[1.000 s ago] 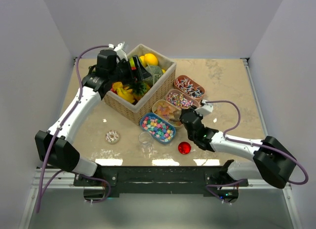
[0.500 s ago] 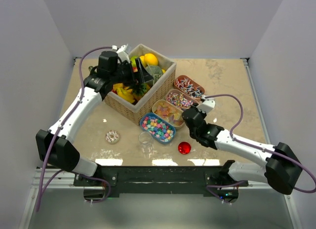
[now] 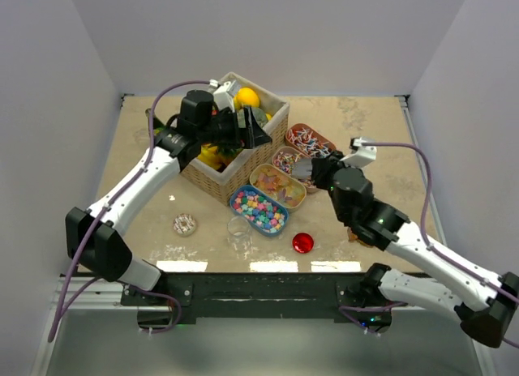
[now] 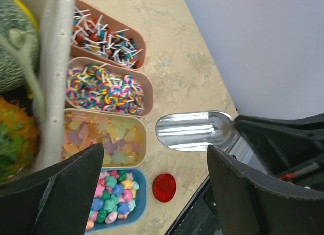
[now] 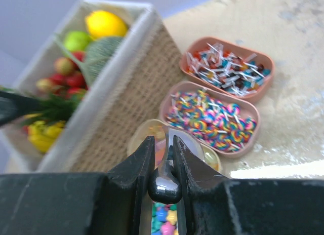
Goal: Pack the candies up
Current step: Adjust the spatula.
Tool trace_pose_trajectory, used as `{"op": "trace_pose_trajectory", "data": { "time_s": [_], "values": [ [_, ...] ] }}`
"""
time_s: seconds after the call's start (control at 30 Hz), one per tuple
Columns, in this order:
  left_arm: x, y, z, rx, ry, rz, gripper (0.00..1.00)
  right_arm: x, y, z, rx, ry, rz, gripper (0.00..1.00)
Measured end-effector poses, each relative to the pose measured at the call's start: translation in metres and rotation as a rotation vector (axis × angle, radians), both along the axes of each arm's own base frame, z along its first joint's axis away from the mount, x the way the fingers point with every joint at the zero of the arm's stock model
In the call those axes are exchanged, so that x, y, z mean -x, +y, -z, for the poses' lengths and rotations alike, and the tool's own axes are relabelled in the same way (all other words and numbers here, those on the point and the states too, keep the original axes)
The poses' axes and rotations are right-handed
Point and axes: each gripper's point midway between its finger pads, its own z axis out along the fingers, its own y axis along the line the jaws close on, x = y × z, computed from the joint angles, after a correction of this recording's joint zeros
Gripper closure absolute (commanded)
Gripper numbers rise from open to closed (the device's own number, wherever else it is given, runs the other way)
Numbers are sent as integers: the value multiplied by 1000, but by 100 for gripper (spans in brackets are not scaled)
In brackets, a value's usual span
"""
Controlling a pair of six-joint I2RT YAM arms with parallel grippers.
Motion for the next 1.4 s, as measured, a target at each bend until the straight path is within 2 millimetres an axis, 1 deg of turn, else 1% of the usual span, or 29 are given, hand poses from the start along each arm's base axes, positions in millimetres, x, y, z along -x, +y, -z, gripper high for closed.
{"op": "trace_pose_trajectory", "data": {
  "time_s": [0.03, 0.17, 0.27, 0.33, 0.43, 0.57, 0.6, 0.63, 0.73, 0.77, 0.83, 0.93, 0.97, 1.03, 1.07, 1.1, 1.17, 1.23, 1.33, 1.37, 1.4],
  "values": [
    [2, -6, 0, 10, -3, 24, 12, 4, -2, -15, -27, -25, -16, 100],
    [7, -26, 5, 45, 5, 113, 13, 18, -11, -63, -111, -110, -65, 100],
    [10, -38, 8, 75, 13, 172, 13, 25, -13, -88, -153, -157, -93, 100],
    [12, -47, 6, 107, 15, 208, 13, 29, -14, -101, -176, -180, -108, 100],
    [16, -60, -5, 175, 3, 264, 13, 32, -11, -113, -197, -196, -133, 100],
    [27, -74, -28, 290, -34, 343, 15, 35, -7, -119, -214, -202, -164, 100],
    [30, -77, -35, 324, -44, 368, 17, 35, -5, -119, -218, -201, -171, 100],
    [32, -78, -36, 333, -44, 378, 18, 36, -5, -119, -222, -200, -174, 100],
    [44, -83, -50, 398, -66, 441, 24, 37, -1, -122, -245, -205, -190, 100],
    [47, -84, -52, 409, -72, 456, 27, 37, -1, -123, -248, -206, -192, 100],
    [53, -86, -57, 430, -80, 490, 31, 37, 0, -125, -258, -208, -195, 100],
    [61, -87, -56, 450, -81, 527, 43, 38, 0, -129, -269, -216, -196, 100],
    [63, -87, -55, 454, -77, 534, 53, 38, -1, -131, -274, -221, -195, 100],
    [65, -87, -51, 459, -61, 546, 70, 39, -1, -136, -284, -233, -195, 100],
    [65, -88, -50, 461, -57, 549, 91, 39, -1, -139, -291, -240, -196, 100],
    [65, -88, -49, 465, -51, 551, 100, 39, -2, -143, -297, -246, -196, 100],
    [64, -88, -50, 480, -32, 552, 100, 40, -2, -146, -301, -251, -197, 100],
    [65, -85, -57, 490, -54, 566, 100, 41, -4, -145, -308, -244, -194, 100],
    [61, -83, -65, 477, -68, 570, 100, 41, -3, -148, -309, -238, -193, 73],
    [56, -80, -68, 465, -72, 563, 100, 40, -2, -148, -307, -232, -193, 48],
    [52, -78, -70, 453, -80, 562, 100, 38, -1, -147, -300, -224, -189, 40]
  ]
}}
